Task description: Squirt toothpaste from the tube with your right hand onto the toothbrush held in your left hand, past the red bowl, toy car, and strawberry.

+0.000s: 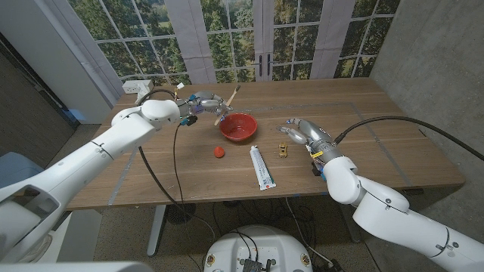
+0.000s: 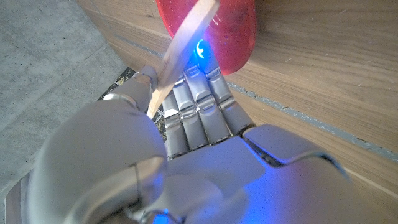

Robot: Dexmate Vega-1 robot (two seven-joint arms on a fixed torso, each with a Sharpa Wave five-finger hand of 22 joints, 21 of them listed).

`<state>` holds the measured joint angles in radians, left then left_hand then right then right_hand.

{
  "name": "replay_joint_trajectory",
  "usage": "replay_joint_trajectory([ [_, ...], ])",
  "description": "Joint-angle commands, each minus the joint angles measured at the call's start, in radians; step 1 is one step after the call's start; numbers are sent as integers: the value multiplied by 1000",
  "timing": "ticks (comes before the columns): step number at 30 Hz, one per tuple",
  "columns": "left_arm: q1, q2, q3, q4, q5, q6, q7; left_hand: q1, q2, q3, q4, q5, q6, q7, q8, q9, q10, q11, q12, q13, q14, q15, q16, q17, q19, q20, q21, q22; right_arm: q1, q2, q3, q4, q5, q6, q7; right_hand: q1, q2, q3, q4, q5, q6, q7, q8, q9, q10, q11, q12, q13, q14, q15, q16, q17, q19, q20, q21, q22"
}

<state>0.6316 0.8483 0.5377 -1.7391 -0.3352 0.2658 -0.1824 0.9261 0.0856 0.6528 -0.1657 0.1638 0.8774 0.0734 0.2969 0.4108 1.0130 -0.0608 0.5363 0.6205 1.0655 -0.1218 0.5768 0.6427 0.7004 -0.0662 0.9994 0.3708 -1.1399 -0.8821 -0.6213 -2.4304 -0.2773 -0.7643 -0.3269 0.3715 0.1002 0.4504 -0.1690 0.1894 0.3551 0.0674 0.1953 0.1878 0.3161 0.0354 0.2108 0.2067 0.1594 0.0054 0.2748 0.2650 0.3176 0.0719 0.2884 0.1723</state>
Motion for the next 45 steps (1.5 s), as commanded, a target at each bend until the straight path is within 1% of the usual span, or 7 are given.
replay_joint_trajectory([
  [1,2,1,-4,12,0,-19,-7,83,91,11,0,9,19,9,-2,5,123,-108,-1,2,59,-110,-3,4,-11,-80,12,0,38,14,-84,-18,-84,-77,23,8,-9,-7,2,-4,13,-2,9,2,8,-3,7,5,14,1,7,-1,10,0,0,4],
  [10,10,6,-11,16,-7,-31,-11,82,91,13,-1,9,20,11,-7,7,122,-108,-3,5,60,-110,-6,6,-14,-78,24,-6,77,38,-171,-14,-185,-136,40,30,-35,-15,-6,-12,51,-11,24,4,42,-14,19,10,45,-3,17,-1,34,19,0,6],
  [12,12,9,-13,14,-8,-28,-10,82,91,14,-1,9,21,11,-7,8,122,-108,-3,6,60,-110,-7,6,-15,-78,26,-7,90,49,-200,-7,-220,-156,45,44,-45,-17,-8,-14,61,-7,28,6,55,-5,24,13,69,-2,27,0,58,30,5,7],
  [17,19,16,-19,10,-14,-24,-9,82,90,15,-1,9,23,10,-9,10,124,-107,-4,6,61,-110,-8,7,-17,-79,33,-10,103,74,-238,6,-287,-186,47,65,-58,-20,-8,-15,70,-4,31,7,68,0,28,18,107,-19,44,5,85,32,10,9],
  [21,21,19,-21,13,-19,-23,-13,81,90,16,-1,8,24,10,-12,9,126,-108,-5,7,63,-111,-9,7,-19,-79,39,-14,113,93,-261,15,-330,-206,56,71,-62,-21,-9,-15,70,-4,31,7,68,-1,29,19,104,-23,43,6,83,34,8,10],
  [34,10,24,-17,33,-30,-23,-42,80,89,18,-2,8,28,12,-17,13,126,-106,-10,8,65,-110,-13,10,-24,-81,55,-24,191,150,-377,46,-474,-325,183,97,-79,-25,-10,-14,60,-6,27,9,61,-5,26,25,79,-17,35,12,68,40,-3,11],
  [45,-6,28,-8,42,-30,2,-60,80,88,21,-3,8,29,12,-23,15,130,-106,-13,11,67,-111,-16,11,-29,-80,69,-33,221,226,-465,106,-616,-405,202,120,-91,-30,-8,-12,80,-15,35,10,96,-16,41,33,90,-25,43,19,73,43,-7,12],
])
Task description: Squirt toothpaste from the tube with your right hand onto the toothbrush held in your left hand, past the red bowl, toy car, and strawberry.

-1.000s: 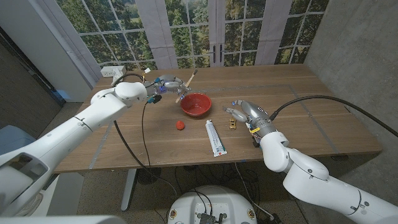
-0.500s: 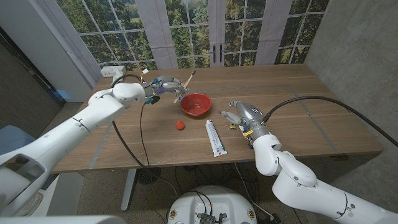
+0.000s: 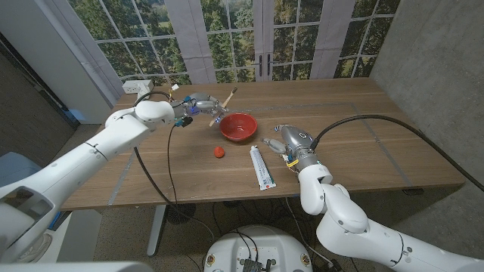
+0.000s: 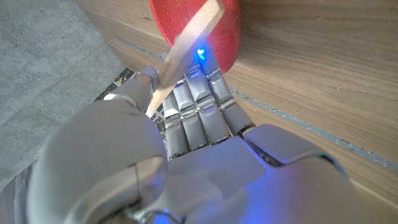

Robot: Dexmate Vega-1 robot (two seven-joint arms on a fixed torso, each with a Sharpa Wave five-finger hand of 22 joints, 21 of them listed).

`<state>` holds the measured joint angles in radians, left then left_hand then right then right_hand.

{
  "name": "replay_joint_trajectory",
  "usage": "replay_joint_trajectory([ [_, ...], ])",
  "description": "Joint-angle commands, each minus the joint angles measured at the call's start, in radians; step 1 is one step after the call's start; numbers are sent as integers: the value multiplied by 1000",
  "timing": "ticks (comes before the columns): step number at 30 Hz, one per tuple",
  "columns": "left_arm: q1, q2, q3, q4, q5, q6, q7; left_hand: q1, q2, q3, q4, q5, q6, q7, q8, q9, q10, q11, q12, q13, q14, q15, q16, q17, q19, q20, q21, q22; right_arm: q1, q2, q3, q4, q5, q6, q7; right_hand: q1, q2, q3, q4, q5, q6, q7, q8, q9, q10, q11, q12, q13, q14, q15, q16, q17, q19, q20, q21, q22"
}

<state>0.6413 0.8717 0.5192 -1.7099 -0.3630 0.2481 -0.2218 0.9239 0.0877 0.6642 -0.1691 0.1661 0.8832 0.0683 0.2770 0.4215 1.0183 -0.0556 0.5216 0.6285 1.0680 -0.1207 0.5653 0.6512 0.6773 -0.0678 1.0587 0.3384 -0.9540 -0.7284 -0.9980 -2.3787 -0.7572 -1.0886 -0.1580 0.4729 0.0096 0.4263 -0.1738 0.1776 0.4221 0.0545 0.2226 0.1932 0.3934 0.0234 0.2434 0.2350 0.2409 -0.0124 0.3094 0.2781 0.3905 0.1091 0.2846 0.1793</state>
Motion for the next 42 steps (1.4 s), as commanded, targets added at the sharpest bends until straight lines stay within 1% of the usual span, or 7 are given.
replay_joint_trajectory([
  [1,-17,5,11,15,-2,18,-21,82,86,9,0,6,22,16,-3,5,124,-110,1,3,64,-112,-5,3,-7,-78,10,-2,38,80,-94,60,-147,-89,39,23,-5,-7,-4,1,16,-3,10,5,19,-4,9,6,17,-11,12,7,1,5,-4,5],
  [6,-18,2,8,30,-4,2,-24,81,86,10,1,6,23,17,-5,8,123,-111,0,5,65,-112,-7,3,-9,-77,17,-6,45,111,-105,89,-167,-114,58,32,-14,-10,-5,3,19,-2,11,5,29,-7,13,10,24,-14,16,9,6,7,-4,5],
  [14,-13,-27,1,111,-14,-109,-39,80,86,11,1,6,23,16,-7,11,123,-110,-3,6,65,-111,-8,5,-14,-78,24,-12,50,150,-116,123,-175,-143,72,40,-23,-14,-2,6,17,0,10,6,26,-4,13,15,26,-15,18,13,9,8,-6,6],
  [19,-8,-26,1,110,-8,-99,-26,79,86,12,1,6,24,15,-10,10,124,-109,-4,8,64,-111,-11,5,-16,-78,31,-17,60,165,-126,135,-162,-163,83,42,-24,-17,1,6,17,2,10,7,28,-2,15,18,27,-15,20,16,11,8,-6,6],
  [28,-4,-9,-3,83,-7,-74,-26,78,85,14,1,6,28,16,-14,11,128,-109,-7,9,67,-112,-13,6,-19,-80,43,-26,115,187,-202,161,-172,-257,96,38,-25,-23,10,6,12,9,7,7,23,1,14,24,24,-10,22,21,9,9,-9,6],
  [34,2,-9,-12,89,-24,-86,-35,78,85,15,0,6,28,17,-17,11,127,-109,-10,11,68,-112,-15,6,-22,-79,50,-32,138,198,-245,166,-169,-307,94,35,-30,-33,16,7,19,11,10,9,34,1,21,32,43,-22,33,29,6,11,-14,7],
  [42,6,-15,-22,119,-60,-110,-63,77,85,16,0,6,29,17,-20,14,129,-109,-12,12,69,-112,-17,7,-25,-80,60,-40,112,248,-246,217,-345,-307,254,46,-44,-43,12,15,46,6,22,11,61,-9,36,46,61,-33,46,40,16,11,-15,7],
])
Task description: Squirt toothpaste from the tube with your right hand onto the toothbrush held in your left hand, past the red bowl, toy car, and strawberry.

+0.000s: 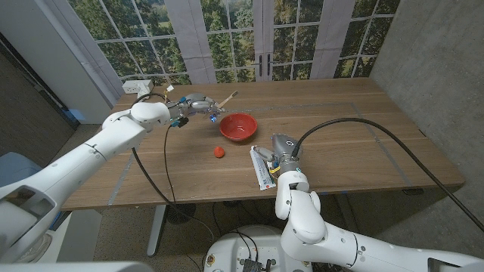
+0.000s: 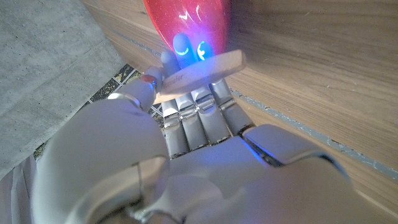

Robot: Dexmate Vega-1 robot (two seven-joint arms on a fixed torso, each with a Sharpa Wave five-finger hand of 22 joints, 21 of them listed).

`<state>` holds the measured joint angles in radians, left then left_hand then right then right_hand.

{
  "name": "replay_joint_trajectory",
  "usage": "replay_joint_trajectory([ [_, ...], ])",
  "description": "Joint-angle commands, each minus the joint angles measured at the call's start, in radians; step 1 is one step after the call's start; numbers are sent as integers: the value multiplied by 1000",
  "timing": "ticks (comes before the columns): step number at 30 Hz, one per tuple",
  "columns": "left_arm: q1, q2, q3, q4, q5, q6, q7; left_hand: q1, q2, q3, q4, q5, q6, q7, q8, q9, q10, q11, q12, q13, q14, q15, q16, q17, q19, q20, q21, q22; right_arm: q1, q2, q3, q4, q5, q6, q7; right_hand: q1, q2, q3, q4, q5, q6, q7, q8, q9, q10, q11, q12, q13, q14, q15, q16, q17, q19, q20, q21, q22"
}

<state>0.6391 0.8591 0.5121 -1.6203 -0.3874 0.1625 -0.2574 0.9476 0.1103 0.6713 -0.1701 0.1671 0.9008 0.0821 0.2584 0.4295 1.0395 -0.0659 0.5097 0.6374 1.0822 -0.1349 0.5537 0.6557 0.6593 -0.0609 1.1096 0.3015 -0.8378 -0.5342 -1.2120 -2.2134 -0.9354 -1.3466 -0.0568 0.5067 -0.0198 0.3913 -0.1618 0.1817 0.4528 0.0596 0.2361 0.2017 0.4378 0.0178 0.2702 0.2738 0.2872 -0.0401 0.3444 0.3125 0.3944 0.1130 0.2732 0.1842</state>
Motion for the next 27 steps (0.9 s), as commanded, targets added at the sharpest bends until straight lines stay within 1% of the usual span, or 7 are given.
replay_joint_trajectory([
  [1,8,-3,-15,32,-38,-28,-31,53,62,9,1,5,12,4,-1,6,108,-99,-1,3,55,-97,-6,2,-7,-87,10,-4,-9,60,-31,57,-179,-49,159,14,-15,-8,0,12,17,0,9,3,17,-4,10,9,19,-5,14,7,15,7,-3,3],
  [5,8,-2,-16,39,-45,-36,-41,53,61,10,1,5,13,4,-3,6,110,-98,-1,5,57,-98,-6,4,-8,-87,14,-7,-20,79,-30,75,-226,-49,190,20,-17,-10,-2,14,24,-4,13,4,23,-10,13,13,18,-7,16,11,18,8,-3,3],
  [10,9,1,-17,44,-51,-39,-50,53,61,10,0,5,15,4,-4,7,110,-99,-3,5,58,-98,-7,4,-9,-87,20,-12,-33,97,-28,90,-247,-49,201,33,-22,-11,-6,19,29,-9,16,5,27,-16,17,20,16,-7,17,15,24,13,-3,3],
  [15,10,3,-20,48,-57,-47,-57,52,61,11,0,5,14,3,-7,8,110,-100,-5,6,58,-97,-8,5,-13,-87,26,-18,-41,108,-33,98,-231,-48,168,60,-23,-11,-9,26,48,-14,26,7,47,-33,28,34,30,-12,29,25,37,17,-1,4],
  [18,14,7,-22,45,-61,-48,-59,52,61,12,0,5,14,3,-7,9,112,-100,-5,6,58,-97,-8,6,-13,-87,28,-20,-47,117,-32,104,-216,-49,134,66,-27,-14,-9,29,52,-15,29,8,56,-29,33,38,35,-11,33,28,42,17,-1,4],
  [22,19,12,-26,42,-67,-48,-61,52,61,12,0,4,16,3,-8,11,112,-100,-6,8,59,-98,-9,6,-15,-88,33,-24,-52,131,-31,112,-185,-46,94,76,-33,-17,-9,32,63,-16,35,9,60,-31,37,45,45,-14,40,33,48,20,0,4],
  [27,22,18,-29,38,-71,-49,-64,52,61,13,0,4,17,3,-9,12,112,-100,-7,10,60,-98,-10,7,-16,-88,39,-28,-36,128,-47,109,-142,-47,71,107,-23,-9,-13,37,71,-13,41,11,69,-30,43,56,49,-9,46,40,56,30,1,4],
])
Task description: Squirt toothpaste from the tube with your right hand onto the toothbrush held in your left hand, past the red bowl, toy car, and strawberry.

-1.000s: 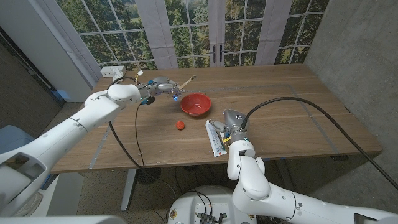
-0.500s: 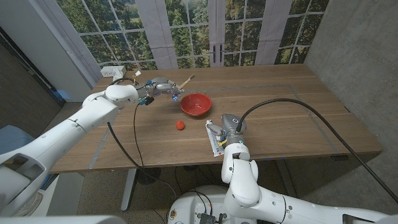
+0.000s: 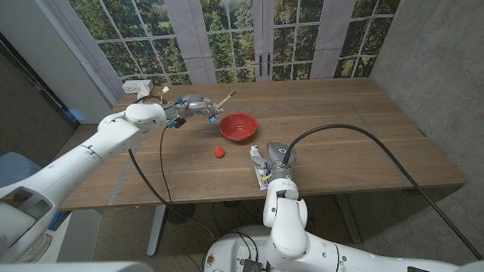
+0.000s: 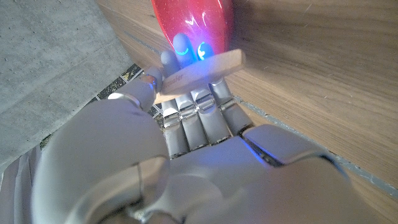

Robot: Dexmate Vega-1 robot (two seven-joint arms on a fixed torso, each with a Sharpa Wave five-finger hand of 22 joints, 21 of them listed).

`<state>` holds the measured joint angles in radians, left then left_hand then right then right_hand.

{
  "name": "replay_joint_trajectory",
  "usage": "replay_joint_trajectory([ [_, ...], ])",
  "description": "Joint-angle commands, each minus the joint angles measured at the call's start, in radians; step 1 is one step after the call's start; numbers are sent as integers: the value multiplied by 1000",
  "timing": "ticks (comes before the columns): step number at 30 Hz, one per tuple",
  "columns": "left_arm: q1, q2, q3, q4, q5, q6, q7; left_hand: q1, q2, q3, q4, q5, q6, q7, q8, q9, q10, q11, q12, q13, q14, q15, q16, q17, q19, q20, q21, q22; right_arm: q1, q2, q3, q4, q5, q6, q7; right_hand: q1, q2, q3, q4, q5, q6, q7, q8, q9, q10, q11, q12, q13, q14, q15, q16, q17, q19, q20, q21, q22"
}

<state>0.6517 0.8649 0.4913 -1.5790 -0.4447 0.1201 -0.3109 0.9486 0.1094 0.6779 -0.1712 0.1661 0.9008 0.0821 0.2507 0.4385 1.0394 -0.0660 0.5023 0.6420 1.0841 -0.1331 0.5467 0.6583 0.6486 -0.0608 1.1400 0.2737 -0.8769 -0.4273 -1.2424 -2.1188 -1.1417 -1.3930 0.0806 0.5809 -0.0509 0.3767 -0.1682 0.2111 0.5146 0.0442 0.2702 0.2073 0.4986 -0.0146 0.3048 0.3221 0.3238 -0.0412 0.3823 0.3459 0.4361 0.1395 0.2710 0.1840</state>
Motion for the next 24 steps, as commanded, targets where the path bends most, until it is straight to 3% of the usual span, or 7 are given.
replay_joint_trajectory([
  [1,11,14,-8,-4,-13,-7,-11,51,62,6,1,5,16,4,-2,2,111,-100,0,6,58,-99,-4,4,-6,-88,9,-1,4,25,-17,20,68,-3,-76,37,10,7,-7,8,9,2,7,6,8,2,9,9,13,-8,9,7,14,4,3,4],
  [7,15,16,-12,-3,-19,-15,-15,50,61,7,1,5,19,4,-4,3,114,-99,-3,5,59,-99,-5,6,-7,-89,17,-8,3,48,-10,40,113,-3,-130,65,7,8,-10,8,19,2,14,8,19,4,16,20,28,-8,20,14,26,9,5,5],
  [24,9,14,-13,21,-30,-34,-42,49,60,9,0,5,20,3,-10,6,117,-100,-8,8,61,-99,-9,6,-14,-89,35,-25,-7,124,15,113,147,-3,-158,107,-1,4,-8,11,21,17,19,13,21,16,22,40,24,8,27,27,35,17,3,5],
])
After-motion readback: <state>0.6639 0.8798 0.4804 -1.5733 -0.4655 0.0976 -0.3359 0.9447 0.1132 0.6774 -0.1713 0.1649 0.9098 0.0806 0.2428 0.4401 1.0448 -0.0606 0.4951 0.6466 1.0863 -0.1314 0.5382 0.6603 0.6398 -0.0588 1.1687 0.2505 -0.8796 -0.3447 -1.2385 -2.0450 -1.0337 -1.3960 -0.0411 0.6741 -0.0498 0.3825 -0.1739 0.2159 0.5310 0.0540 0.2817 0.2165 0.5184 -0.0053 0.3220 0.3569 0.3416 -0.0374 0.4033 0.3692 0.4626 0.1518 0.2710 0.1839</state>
